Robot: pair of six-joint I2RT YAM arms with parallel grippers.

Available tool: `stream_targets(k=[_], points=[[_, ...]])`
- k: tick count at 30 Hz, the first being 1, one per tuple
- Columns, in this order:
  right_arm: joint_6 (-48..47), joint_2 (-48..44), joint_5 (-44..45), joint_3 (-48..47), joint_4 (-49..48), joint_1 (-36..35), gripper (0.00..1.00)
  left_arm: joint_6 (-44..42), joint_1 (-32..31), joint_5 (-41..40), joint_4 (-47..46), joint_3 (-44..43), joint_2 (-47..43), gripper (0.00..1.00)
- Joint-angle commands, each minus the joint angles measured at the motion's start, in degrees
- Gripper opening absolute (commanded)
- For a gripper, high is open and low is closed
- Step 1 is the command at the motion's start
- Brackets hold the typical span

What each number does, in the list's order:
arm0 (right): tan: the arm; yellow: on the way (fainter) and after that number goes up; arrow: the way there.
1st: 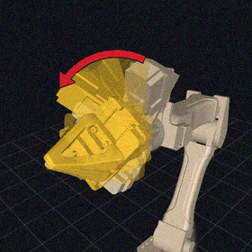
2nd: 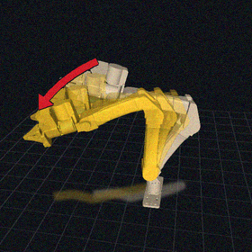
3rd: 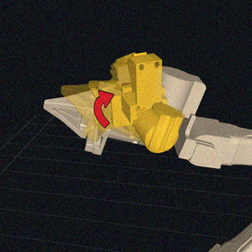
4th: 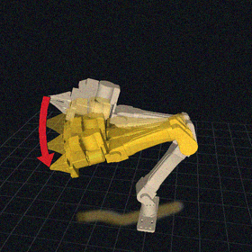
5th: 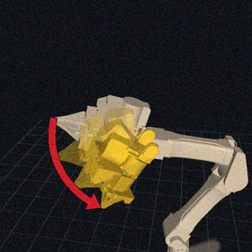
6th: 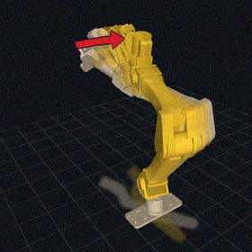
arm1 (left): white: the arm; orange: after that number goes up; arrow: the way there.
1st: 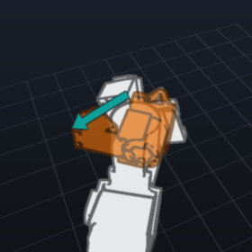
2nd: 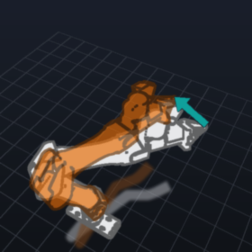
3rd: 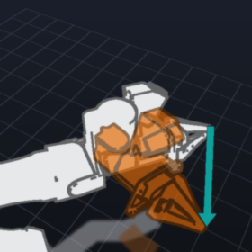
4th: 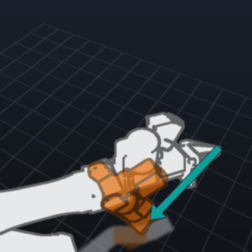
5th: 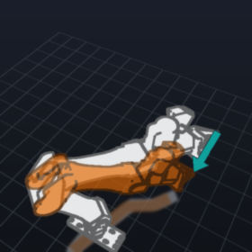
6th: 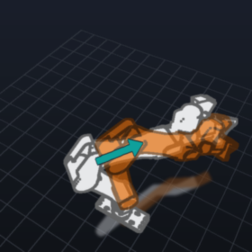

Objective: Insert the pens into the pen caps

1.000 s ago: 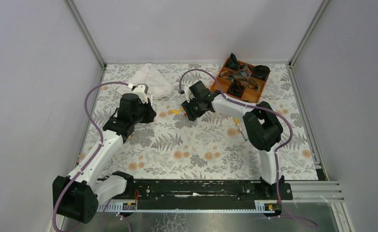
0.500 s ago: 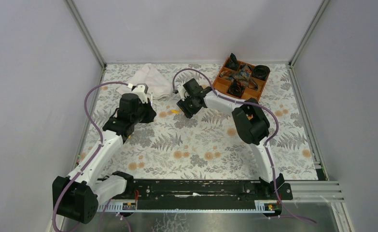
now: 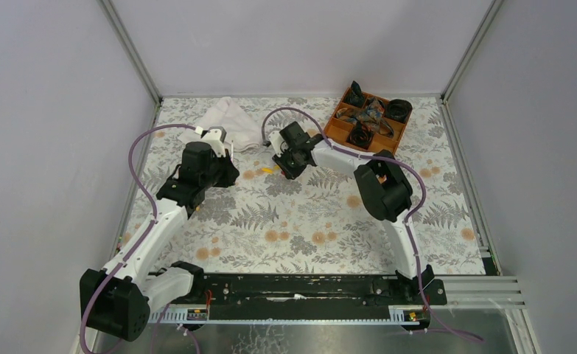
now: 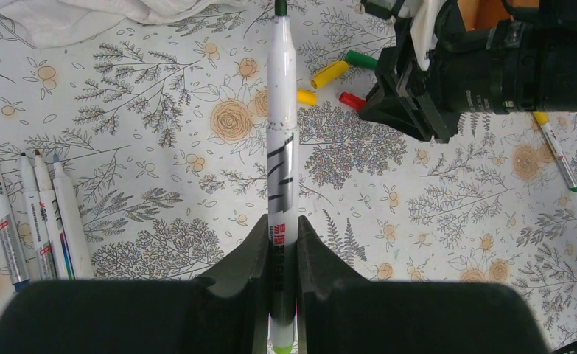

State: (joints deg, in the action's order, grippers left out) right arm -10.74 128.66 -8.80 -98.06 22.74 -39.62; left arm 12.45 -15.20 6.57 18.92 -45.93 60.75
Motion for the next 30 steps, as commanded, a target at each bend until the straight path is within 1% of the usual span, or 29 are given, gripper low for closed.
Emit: stream_targets(k=[1, 6, 10, 16, 20, 24, 30], points=[[-1.4, -3.5, -1.0, 3.4, 1.1, -2.0, 0.23, 0.7, 0.3, 0.6, -0.3, -1.8, 0.1, 0.0], [0.5, -7.7, 0.0, 9.9, -0.6, -3.5, 0.14, 0.7, 0.2, 0.5, -0.2, -1.8, 0.2, 0.0], [2.9, -12.6, 1.8, 16.9, -2.3, -5.4, 0.1, 0.7, 0.2, 0.5, -0.2, -1.7, 0.4, 0.0], [7.2, -21.9, 3.9, 27.8, -3.3, -8.1, 0.09, 0.7, 0.2, 0.3, -0.2, -1.7, 0.6, 0.0], [10.1, -27.2, 4.4, 34.6, -4.3, -9.4, 0.1, 0.6, 0.3, 0.1, -0.1, -1.6, 0.8, 0.0], [11.6, -30.1, 6.0, 38.8, -4.8, -10.6, 0.15, 0.6, 0.3, 0.1, -0.1, -1.6, 1.2, 0.0], [12.7, -32.6, 8.9, 42.0, -5.5, -11.5, 0.38, 0.6, 0.3, 0.0, 0.0, -1.6, 2.1, 0.0]])
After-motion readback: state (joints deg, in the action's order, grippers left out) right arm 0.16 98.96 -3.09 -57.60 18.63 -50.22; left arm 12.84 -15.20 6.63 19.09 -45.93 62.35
